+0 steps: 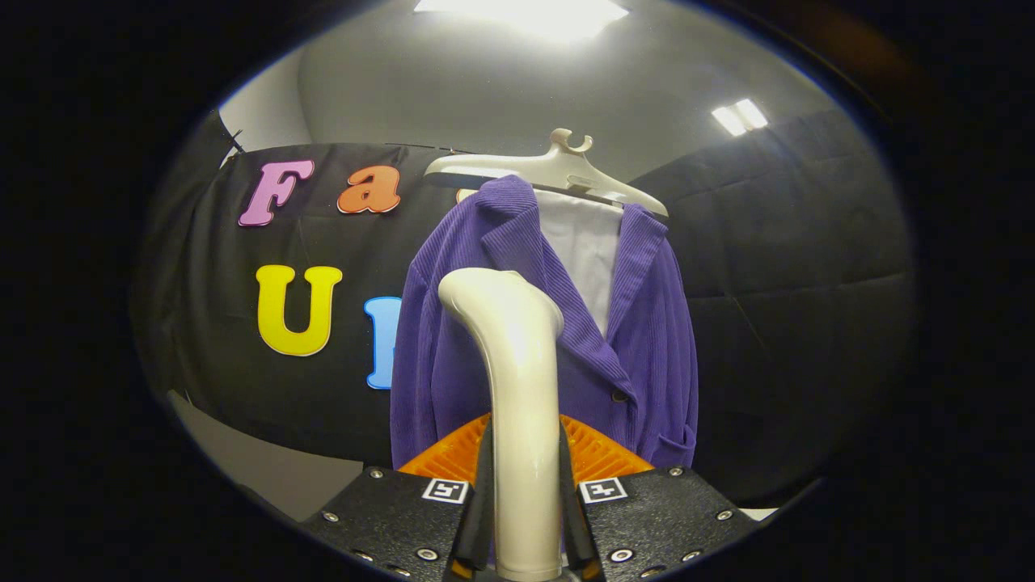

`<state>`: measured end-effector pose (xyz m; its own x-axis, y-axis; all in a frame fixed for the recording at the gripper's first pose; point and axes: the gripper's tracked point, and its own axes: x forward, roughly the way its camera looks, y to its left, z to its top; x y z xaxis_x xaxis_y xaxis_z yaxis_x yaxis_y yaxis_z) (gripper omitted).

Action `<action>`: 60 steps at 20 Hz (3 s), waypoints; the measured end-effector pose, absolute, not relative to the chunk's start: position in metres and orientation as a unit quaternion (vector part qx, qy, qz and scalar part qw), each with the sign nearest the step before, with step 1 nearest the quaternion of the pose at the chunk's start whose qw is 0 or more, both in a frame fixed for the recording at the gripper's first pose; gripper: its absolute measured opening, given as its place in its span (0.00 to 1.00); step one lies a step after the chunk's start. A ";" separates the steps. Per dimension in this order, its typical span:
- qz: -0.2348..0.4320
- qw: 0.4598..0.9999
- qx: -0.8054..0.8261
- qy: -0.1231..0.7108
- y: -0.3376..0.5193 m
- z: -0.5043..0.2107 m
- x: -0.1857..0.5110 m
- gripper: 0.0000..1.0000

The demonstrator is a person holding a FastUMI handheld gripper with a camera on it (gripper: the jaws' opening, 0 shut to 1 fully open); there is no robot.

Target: Iron the clothes twice with a garment steamer, once on the left side and once on the right side.

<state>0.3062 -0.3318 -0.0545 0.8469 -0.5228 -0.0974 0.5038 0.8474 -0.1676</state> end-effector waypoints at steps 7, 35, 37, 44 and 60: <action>-0.262 0.957 -0.062 0.107 -0.338 -0.107 0.285 0.35; -0.257 0.927 -0.034 0.270 -0.336 -0.329 0.169 0.36; -0.256 0.924 -0.031 0.282 -0.337 -0.343 0.163 0.36; -0.257 0.924 -0.039 0.281 -0.336 -0.335 0.138 0.36; -0.301 0.949 -0.057 0.071 -0.354 -0.086 0.145 0.36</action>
